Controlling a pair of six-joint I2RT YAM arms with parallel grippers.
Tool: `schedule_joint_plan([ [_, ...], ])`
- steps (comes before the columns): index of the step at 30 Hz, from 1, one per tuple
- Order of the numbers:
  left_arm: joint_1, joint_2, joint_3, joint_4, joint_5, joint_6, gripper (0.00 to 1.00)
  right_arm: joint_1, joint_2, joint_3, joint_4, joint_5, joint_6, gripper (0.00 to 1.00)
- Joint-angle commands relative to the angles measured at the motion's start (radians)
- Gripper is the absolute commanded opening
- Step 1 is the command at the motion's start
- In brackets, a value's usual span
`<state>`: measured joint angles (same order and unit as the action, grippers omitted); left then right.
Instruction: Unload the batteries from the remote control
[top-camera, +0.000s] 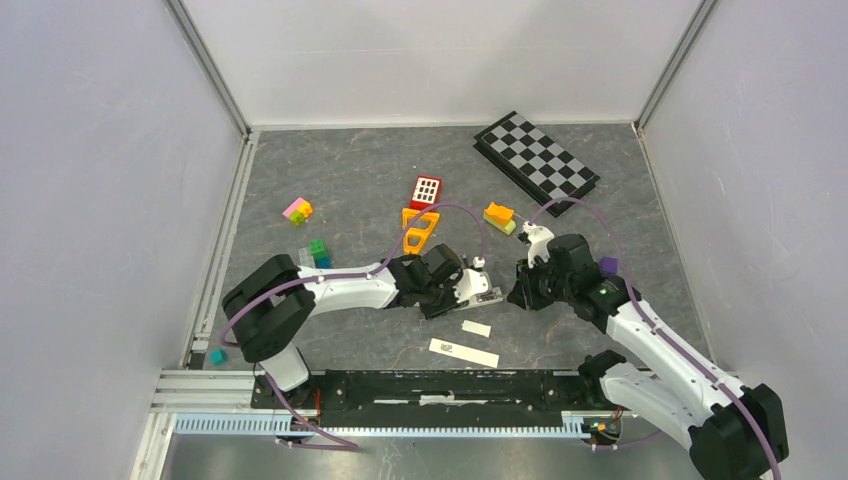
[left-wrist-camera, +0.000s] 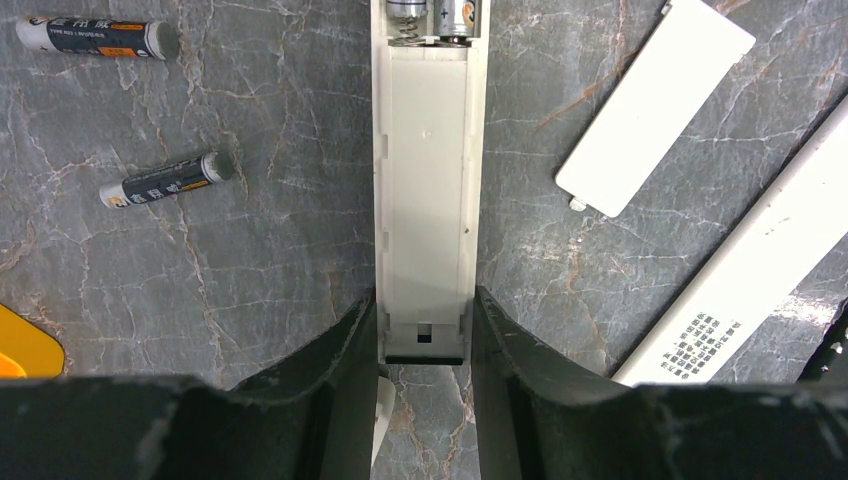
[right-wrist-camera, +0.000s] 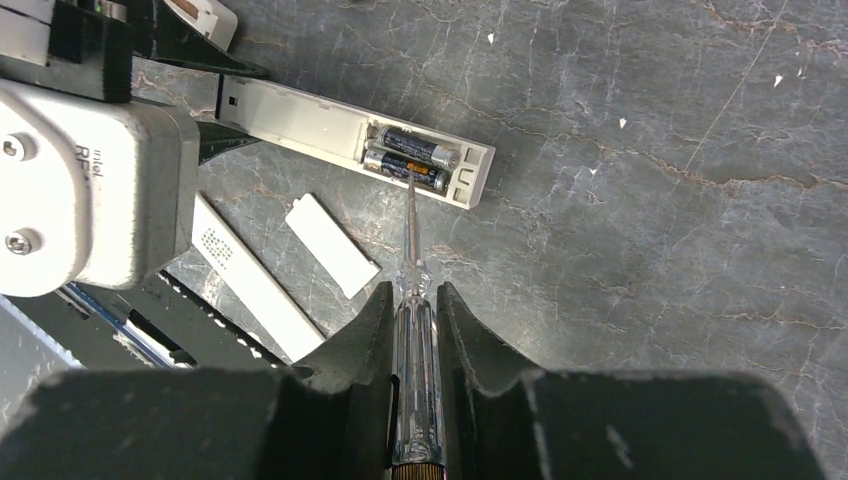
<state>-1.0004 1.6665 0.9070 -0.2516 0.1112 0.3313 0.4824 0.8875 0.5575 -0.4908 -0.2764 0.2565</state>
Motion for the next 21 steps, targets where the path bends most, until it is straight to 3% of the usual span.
schedule_joint_plan([
  [1, -0.007, -0.013, 0.007, -0.011, 0.013, 0.029, 0.04, 0.003, -0.001, -0.005, 0.015, 0.031, -0.003, 0.00],
  [6, -0.007, -0.011, 0.006, -0.011, 0.014, 0.030, 0.04, 0.002, 0.040, -0.022, 0.045, 0.084, 0.016, 0.00],
  [21, -0.007, -0.001, 0.020, -0.024, 0.016, 0.029, 0.04, 0.002, 0.039, -0.083, 0.195, -0.024, 0.071, 0.00],
])
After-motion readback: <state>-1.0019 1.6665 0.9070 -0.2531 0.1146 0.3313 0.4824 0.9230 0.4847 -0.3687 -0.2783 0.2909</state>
